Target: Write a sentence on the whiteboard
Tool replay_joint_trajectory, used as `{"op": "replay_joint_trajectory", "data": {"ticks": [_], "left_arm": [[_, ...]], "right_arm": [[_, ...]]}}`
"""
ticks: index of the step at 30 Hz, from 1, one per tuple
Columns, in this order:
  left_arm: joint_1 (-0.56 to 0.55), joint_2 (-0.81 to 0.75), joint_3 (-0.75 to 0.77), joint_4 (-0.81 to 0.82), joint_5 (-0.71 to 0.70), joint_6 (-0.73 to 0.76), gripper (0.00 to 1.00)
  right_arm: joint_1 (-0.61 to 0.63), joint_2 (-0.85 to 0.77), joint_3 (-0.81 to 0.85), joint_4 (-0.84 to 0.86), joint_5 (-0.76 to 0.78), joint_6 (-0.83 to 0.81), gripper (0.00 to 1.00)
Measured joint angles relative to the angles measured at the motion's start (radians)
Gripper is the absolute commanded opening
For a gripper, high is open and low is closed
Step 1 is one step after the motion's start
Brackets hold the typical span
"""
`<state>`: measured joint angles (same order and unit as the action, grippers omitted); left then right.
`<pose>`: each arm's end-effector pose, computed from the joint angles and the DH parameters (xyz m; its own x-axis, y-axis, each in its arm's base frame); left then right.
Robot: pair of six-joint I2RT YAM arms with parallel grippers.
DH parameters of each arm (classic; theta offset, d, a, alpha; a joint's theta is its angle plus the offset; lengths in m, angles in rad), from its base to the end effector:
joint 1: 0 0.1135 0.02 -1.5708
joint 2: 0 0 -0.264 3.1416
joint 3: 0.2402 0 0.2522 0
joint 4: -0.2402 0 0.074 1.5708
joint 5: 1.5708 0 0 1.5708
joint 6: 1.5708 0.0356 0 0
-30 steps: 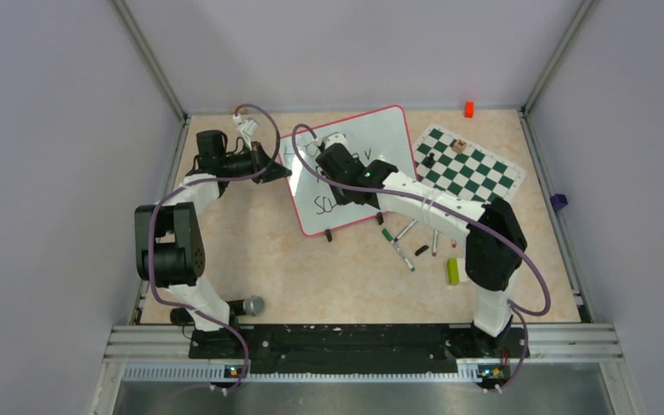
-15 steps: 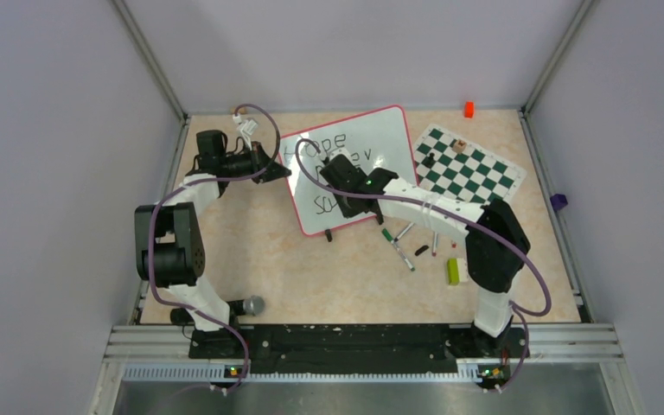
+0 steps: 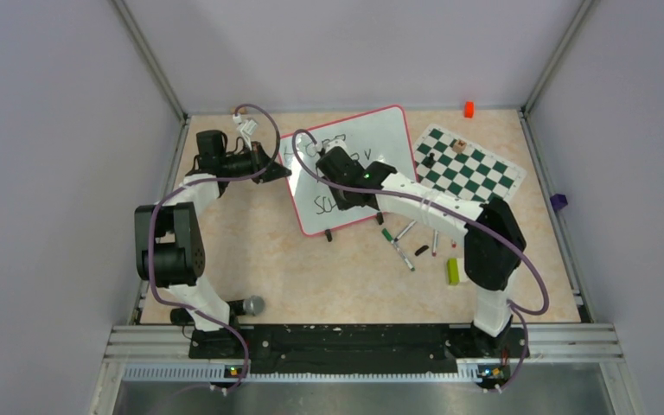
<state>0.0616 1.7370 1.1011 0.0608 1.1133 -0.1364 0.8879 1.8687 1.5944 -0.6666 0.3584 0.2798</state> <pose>0.3729 -0.0090 0.2278 -0.6363 -0.0994 -0.7650 0.6437 0.4781 -0.5976 0.2702 0.3123 0.2705 -0.6547 -0.3950 -0.6444 -0.4320 0.8951 -0.1098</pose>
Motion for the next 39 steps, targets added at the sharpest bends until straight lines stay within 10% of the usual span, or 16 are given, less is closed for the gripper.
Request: {"op": "replay_joint_trajectory", "data": {"ticks": [25, 39], "left_arm": [[0.000, 0.000, 0.000, 0.000, 0.000, 0.000, 0.00], [0.000, 0.000, 0.000, -0.001, 0.000, 0.000, 0.00]], "right_arm": [[-0.014, -0.021, 0.013, 0.022, 0.040, -0.007, 0.00], [-0.029, -0.479, -0.446, 0.360, 0.037, 0.020, 0.00]]}}
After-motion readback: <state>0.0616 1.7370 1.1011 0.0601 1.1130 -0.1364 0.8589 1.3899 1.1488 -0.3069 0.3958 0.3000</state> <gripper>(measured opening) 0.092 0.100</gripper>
